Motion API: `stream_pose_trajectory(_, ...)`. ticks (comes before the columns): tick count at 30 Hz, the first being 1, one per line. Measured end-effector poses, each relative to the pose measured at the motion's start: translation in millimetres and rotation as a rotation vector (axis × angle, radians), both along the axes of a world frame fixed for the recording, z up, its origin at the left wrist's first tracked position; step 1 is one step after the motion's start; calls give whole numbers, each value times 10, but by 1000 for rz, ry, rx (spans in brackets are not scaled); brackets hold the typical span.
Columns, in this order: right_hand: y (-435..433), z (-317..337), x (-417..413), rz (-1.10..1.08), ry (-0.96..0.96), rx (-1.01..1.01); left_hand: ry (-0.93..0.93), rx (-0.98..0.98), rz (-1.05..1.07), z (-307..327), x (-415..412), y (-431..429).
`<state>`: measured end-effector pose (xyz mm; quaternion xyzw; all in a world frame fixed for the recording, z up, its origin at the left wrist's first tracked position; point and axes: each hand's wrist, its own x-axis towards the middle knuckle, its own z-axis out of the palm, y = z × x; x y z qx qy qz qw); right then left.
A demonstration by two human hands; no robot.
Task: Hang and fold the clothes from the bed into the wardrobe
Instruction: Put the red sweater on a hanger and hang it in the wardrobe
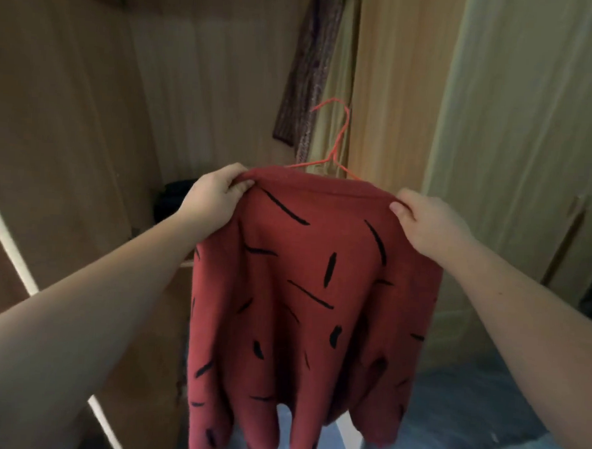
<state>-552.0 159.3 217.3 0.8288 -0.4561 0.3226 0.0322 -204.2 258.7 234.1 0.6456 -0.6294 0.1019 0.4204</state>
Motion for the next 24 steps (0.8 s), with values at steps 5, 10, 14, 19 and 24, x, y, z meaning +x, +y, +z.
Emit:
stream_pose_trajectory(5, -680, -44, 513, 74, 16, -125, -281, 214, 147, 82, 204, -334)
stream_pose_trajectory(10, -1361, 46, 884, 174, -102, -260, -190, 444, 159, 202, 475, -697)
stream_pose_trajectory(14, -1802, 26, 1176, 242, -113, -286, 259, 508, -79, 233, 735, -891)
stream_pose_trajectory(19, -2248, 4, 1569, 387, -91, -188, 361, 547, -45, 233, 1210, -1175)
stream_pose_trajectory(24, -2727, 62, 1974, 408, -97, -155, 77, 420, 92, 246, 1665, -1586)
